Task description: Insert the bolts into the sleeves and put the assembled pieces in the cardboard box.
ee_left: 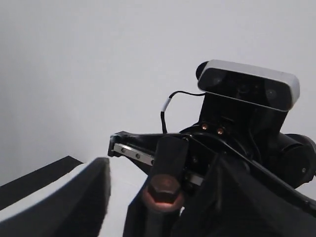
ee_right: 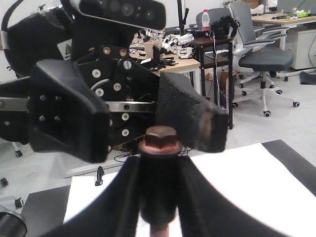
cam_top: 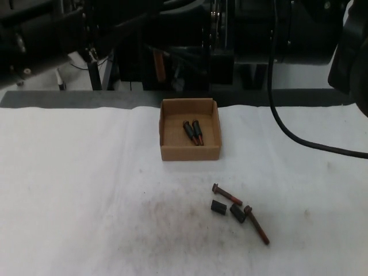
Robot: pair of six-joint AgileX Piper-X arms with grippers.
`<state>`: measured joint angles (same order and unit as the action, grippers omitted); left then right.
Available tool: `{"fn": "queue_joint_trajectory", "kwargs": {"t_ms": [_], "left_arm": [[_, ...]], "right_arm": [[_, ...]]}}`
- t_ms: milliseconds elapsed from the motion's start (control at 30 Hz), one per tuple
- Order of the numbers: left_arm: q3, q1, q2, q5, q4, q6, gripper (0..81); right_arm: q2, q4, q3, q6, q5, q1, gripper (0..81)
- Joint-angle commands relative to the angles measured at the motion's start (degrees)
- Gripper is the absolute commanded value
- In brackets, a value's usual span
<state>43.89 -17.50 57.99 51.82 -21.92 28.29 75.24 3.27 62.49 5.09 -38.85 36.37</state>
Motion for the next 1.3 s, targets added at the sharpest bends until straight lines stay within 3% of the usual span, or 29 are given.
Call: {"fn": "queue_joint_trajectory", "kwargs": {"t_ms": [0, 67, 167, 233, 300, 333, 667, 933, 1267], "left_arm": [[0.2, 0.2, -0.4, -2.7, -2.6, 0.5, 58.7], [0.2, 0.6, -0.6, -5.6, -4.1, 0.5, 57.9], [0.3, 1.7, -1.2, -10.6, -4.4, 0.5, 45.3], [0.3, 2.7, -1.2, -12.7, -3.5, -0.4, 28.0], [0.3, 3.3, -1.2, -14.1, -1.2, -2.4, 5.6], [0.3, 3.6, -1.2, -14.2, 0.3, -4.1, 0.2], [0.3, 3.9, -1.2, -22.0, 26.6, -13.1, 0.3], [0.3, 3.9, -1.2, -22.6, 43.6, -17.6, 0.3], [0.3, 3.9, -1.2, -22.6, 45.8, -18.2, 0.3]], "right_arm": [[-0.2, -0.4, 0.4, -0.1, 1.6, -0.5, 0.3], [-0.2, -4.3, 0.4, -2.0, 9.4, -1.1, 0.3], [1.2, -7.2, 0.8, -4.2, 23.2, -2.2, 0.3], [3.2, -9.0, 2.1, -4.2, 27.9, -3.6, 0.9], [6.5, -12.7, 5.2, -3.3, 28.7, -5.2, 0.8], [8.1, -15.5, 6.9, -3.1, 28.7, -5.9, 0.8], [34.5, -39.9, 34.0, -2.8, 36.3, -9.1, 0.8], [53.8, -50.9, 54.0, -2.7, 40.7, -9.4, 0.8], [61.2, -54.4, 60.7, -2.0, 40.7, -11.2, 0.2]]}}
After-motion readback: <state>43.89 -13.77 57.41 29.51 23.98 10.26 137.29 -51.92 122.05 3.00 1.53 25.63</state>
